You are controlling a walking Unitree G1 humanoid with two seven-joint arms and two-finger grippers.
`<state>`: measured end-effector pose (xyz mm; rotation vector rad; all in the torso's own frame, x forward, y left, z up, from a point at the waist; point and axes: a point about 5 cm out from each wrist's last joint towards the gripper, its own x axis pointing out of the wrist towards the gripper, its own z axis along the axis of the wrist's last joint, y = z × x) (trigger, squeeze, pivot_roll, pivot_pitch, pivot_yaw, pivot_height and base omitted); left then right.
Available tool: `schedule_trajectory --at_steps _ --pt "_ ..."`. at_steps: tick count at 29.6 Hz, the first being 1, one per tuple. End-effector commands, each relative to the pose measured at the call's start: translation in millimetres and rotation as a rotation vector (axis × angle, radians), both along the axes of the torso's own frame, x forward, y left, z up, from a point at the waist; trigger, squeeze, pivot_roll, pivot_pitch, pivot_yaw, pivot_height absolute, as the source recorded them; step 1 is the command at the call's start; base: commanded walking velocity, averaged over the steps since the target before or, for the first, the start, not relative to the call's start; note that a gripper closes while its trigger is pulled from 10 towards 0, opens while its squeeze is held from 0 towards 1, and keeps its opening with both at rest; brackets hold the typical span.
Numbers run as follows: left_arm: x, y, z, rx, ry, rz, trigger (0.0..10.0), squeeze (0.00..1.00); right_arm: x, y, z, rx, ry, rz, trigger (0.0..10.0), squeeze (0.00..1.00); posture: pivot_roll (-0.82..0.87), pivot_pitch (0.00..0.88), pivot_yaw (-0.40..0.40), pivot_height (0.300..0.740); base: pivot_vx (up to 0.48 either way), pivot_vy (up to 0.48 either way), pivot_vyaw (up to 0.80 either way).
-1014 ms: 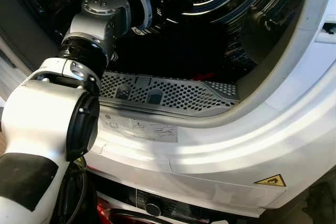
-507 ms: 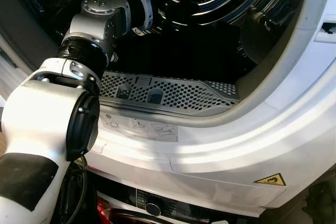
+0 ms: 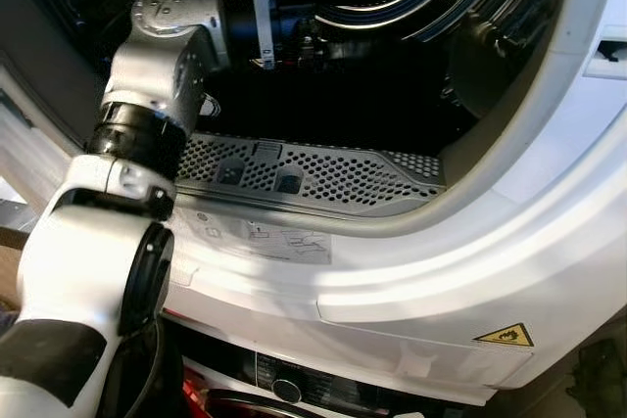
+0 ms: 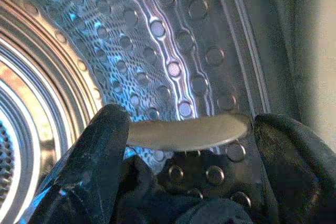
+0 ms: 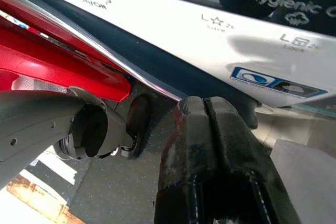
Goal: Clothes washing
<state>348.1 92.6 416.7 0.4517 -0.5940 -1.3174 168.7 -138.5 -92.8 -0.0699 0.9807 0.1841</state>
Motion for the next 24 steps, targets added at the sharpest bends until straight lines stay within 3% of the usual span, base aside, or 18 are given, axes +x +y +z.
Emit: schedule_trajectory --at_steps 1,6,8,16,21,24 --pt "-3.6 5.2 -1 0.01 -0.014 -0.003 10.0 0.0 -3.2 3.7 -1 0.014 0.013 -0.001 10.0 0.0 0.07 0.0 0.101 0.74 0.0 0.0 0.0" --pt "-12.2 10.4 -9 0.063 -0.025 -0.043 10.0 0.0 -3.0 4.2 -1 0.013 0.013 0.003 10.0 0.0 0.08 0.0 0.097 0.74 0.0 0.0 0.0" --pt "-21.7 14.8 -12 0.063 -0.042 -0.072 10.0 0.0 -1.3 3.9 -1 0.013 0.008 0.0 10.0 0.0 0.07 0.0 0.103 0.74 0.0 0.0 0.0" --pt "-69.1 41.0 -13 -0.057 -0.072 -0.096 10.0 0.0 -4.9 2.2 -2 0.014 0.016 -0.002 10.0 0.0 0.1 0.0 0.086 0.74 0.0 0.0 0.0" --pt "-81.7 44.2 -13 -0.112 -0.083 -0.038 10.0 0.0 -5.5 1.8 -2 0.012 0.02 0.008 10.0 0.0 0.11 0.0 0.081 0.74 0.0 0.0 0.0" --pt "-94.1 42.7 -25 -0.133 -0.049 0.018 10.0 0.0 -2.6 1.6 -1 0.011 0.013 0.011 10.0 0.0 0.11 0.0 0.08 0.74 0.0 0.0 0.0"
